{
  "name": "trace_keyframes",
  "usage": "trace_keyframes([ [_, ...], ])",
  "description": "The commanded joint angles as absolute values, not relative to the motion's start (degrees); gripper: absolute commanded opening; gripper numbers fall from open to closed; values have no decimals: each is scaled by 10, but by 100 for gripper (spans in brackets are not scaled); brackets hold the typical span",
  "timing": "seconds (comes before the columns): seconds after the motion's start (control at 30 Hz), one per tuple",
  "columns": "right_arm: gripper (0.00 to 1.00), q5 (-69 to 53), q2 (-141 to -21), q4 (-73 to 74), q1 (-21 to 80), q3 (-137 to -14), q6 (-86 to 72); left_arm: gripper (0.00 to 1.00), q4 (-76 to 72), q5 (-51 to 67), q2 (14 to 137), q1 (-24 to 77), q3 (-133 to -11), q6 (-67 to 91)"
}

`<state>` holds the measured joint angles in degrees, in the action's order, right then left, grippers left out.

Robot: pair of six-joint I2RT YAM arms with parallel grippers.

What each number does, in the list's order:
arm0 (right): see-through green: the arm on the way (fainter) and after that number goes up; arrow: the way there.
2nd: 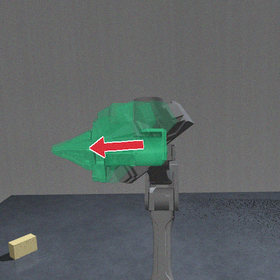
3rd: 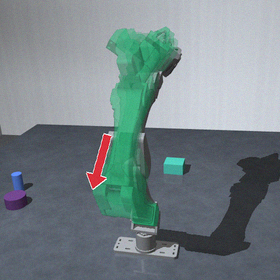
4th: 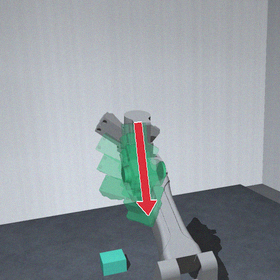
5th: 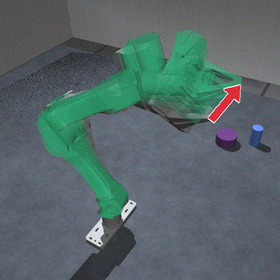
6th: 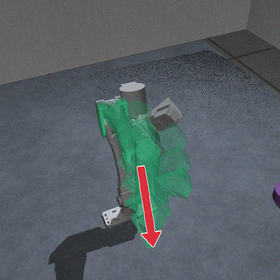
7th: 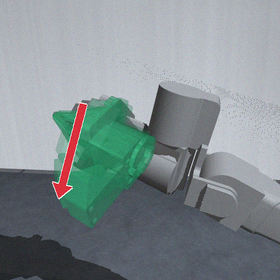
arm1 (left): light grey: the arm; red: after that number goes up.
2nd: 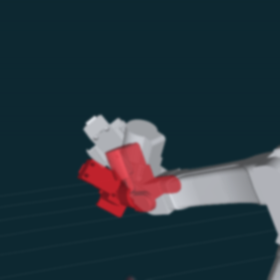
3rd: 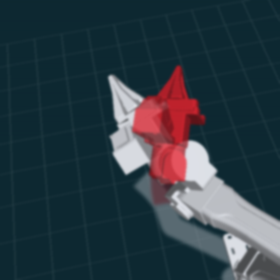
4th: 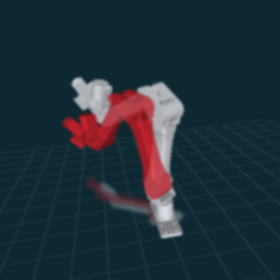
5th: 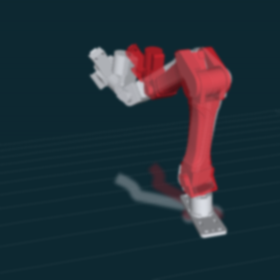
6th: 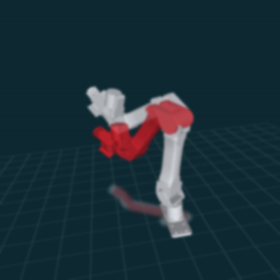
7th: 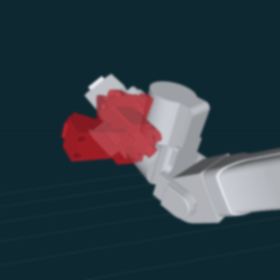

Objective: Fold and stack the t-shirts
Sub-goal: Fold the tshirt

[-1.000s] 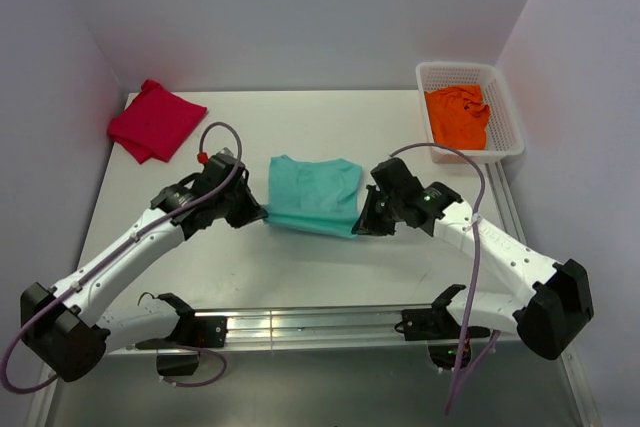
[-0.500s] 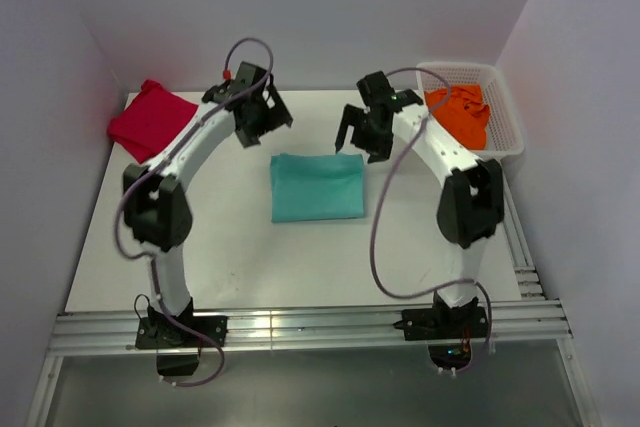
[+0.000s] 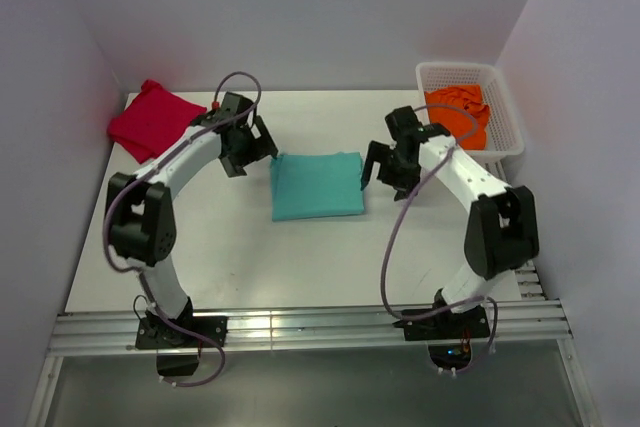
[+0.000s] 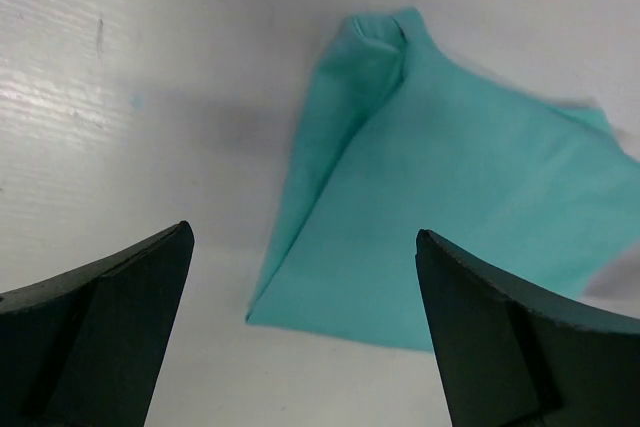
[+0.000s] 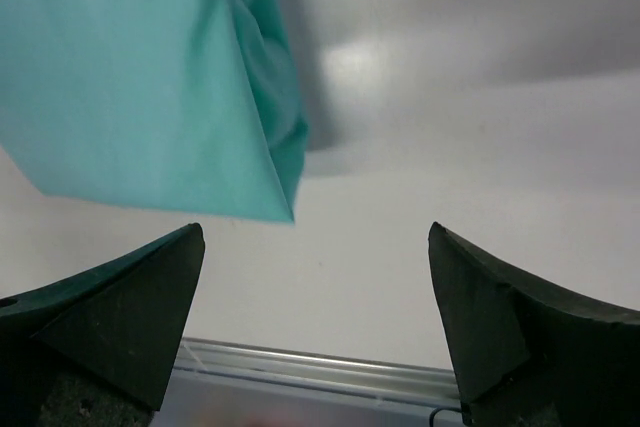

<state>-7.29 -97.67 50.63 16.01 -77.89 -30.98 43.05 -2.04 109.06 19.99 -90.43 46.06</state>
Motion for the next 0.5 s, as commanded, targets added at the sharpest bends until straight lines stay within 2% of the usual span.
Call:
trace_keyframes([
  [0.0, 100, -92, -884, 450, 165, -692, -316, 100, 277, 37, 971, 201, -771, 444],
  [0.2, 100, -84, -751, 477, 166, -566, -323, 99, 178, 97, 958, 201, -659, 420],
  [0.47, 100, -49, -619, 576, 165, -571, -321, 100, 105, 134, 1027, 201, -642, 396],
])
